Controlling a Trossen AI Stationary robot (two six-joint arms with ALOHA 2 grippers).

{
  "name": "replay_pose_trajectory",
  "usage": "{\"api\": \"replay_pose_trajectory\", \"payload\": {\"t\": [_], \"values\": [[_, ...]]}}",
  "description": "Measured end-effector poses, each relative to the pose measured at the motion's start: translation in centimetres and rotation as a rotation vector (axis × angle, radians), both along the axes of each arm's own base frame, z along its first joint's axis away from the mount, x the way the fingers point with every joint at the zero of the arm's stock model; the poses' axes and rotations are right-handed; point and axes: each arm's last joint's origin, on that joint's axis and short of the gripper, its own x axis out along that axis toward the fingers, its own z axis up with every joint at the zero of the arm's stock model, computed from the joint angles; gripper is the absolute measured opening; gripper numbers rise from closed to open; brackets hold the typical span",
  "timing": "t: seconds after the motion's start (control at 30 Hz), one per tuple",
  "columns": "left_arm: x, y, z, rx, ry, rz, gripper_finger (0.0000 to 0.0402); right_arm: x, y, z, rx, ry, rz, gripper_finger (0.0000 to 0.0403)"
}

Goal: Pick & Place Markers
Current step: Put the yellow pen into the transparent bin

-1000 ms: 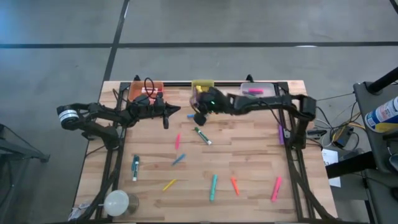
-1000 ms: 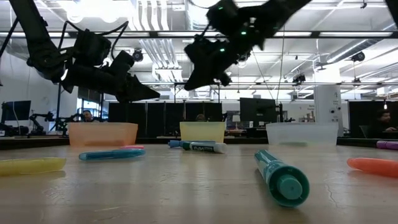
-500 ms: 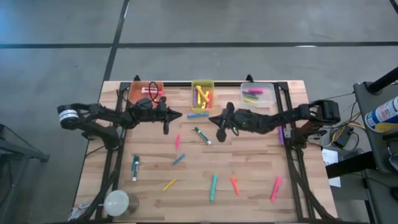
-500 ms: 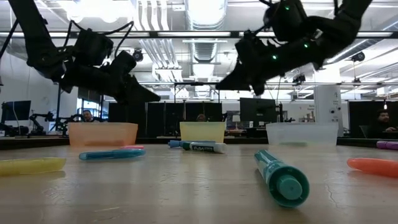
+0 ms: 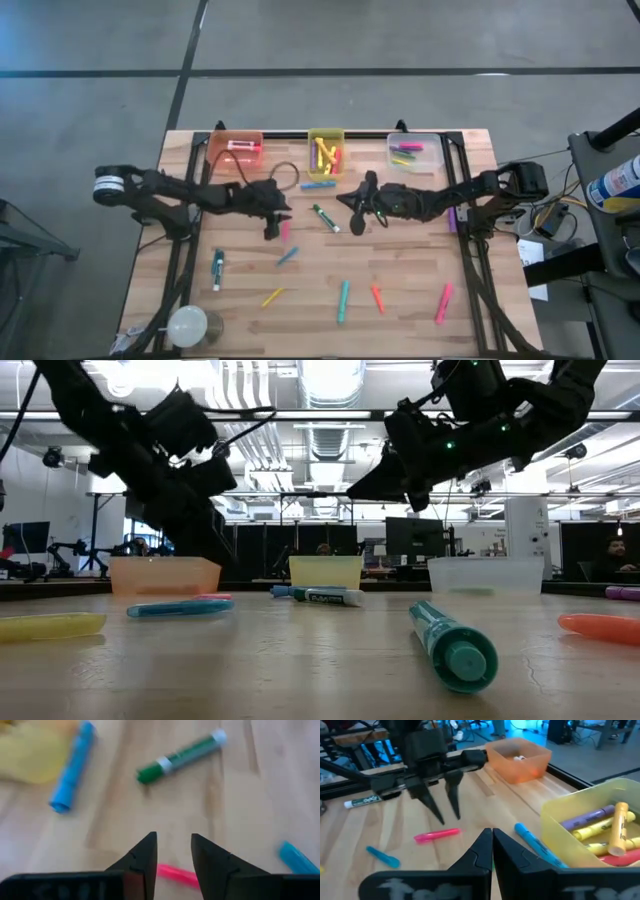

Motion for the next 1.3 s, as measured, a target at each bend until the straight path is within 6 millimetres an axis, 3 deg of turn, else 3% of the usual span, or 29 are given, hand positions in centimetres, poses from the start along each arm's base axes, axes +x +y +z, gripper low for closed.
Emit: {"api": "replay_pose_trajectory", "payload": {"t": [0.2, 0.47, 0.83, 1.3], "values": [[1.0, -4.0, 2.0, 0.015, 0.202, -0.076, 0.0115, 0.4, 1.5, 0.5, -0.025, -0.011, 0.058, 0.0008], [0.4, -8.7, 3.3, 0.106, 0.276, -0.006, 0.0115, 0.6, 2.6, 0.7, -0.032, -0.016, 0.095, 0.0008], [-1.5, -12.4, 2.8, -0.119, 0.364, 0.011, 0.0115, 0.6, 2.6, 0.7, -0.039, -0.014, 0.099, 0.0008], [-2.4, -17.0, 4.7, -0.282, 0.311, 0.016, 0.0115, 0.6, 2.6, 0.7, -0.038, -0.014, 0.099, 0.0008]]}}
